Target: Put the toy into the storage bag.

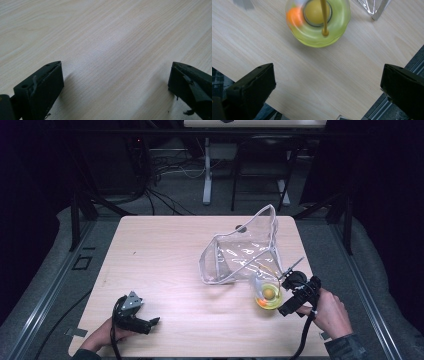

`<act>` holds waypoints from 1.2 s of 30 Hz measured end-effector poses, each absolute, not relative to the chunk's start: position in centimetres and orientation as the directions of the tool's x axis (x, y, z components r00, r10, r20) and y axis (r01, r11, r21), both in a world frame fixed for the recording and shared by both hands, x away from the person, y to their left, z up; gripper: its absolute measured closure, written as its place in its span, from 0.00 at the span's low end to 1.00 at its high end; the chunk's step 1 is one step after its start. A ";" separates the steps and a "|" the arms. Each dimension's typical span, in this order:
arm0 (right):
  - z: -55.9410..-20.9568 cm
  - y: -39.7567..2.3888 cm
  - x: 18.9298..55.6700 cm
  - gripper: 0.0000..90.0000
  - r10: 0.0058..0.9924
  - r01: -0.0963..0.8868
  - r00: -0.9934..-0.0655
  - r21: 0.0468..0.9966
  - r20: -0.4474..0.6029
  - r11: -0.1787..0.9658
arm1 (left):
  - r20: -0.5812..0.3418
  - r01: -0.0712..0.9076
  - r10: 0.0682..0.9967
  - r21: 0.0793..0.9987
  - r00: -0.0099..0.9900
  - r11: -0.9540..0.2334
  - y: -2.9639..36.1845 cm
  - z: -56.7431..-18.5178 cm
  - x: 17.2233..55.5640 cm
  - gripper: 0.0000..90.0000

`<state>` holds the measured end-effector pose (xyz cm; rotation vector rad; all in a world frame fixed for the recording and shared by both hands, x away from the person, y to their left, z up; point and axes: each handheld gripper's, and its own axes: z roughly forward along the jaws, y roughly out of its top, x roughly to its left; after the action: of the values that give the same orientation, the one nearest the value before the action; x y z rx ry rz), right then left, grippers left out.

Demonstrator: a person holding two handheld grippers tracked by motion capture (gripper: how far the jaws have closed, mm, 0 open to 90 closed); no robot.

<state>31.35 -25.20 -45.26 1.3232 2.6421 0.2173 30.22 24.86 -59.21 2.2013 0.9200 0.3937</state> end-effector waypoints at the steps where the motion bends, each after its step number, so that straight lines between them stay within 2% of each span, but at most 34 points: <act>1: -45.0 -25.1 31.5 0.00 0.794 0.769 -0.599 0.203 -0.101 0.606 | 0.010 0.496 0.712 0.711 0.702 -0.499 24.9 -59.2 30.2 0.00; 28: -42.7 -24.2 32.7 0.00 0.789 0.760 -0.609 0.226 -0.077 0.609 | 0.012 0.497 0.715 0.711 0.699 -0.498 24.8 -59.2 30.2 0.00; 36: -41.2 -23.5 33.4 0.01 0.758 0.730 -0.648 0.225 -0.076 0.646 | 0.006 0.500 0.715 0.711 0.699 -0.495 24.8 -59.2 30.2 0.00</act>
<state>33.38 -23.53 -41.15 1.2302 2.6996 0.2607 30.21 24.79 -59.21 2.2003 0.9225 0.3921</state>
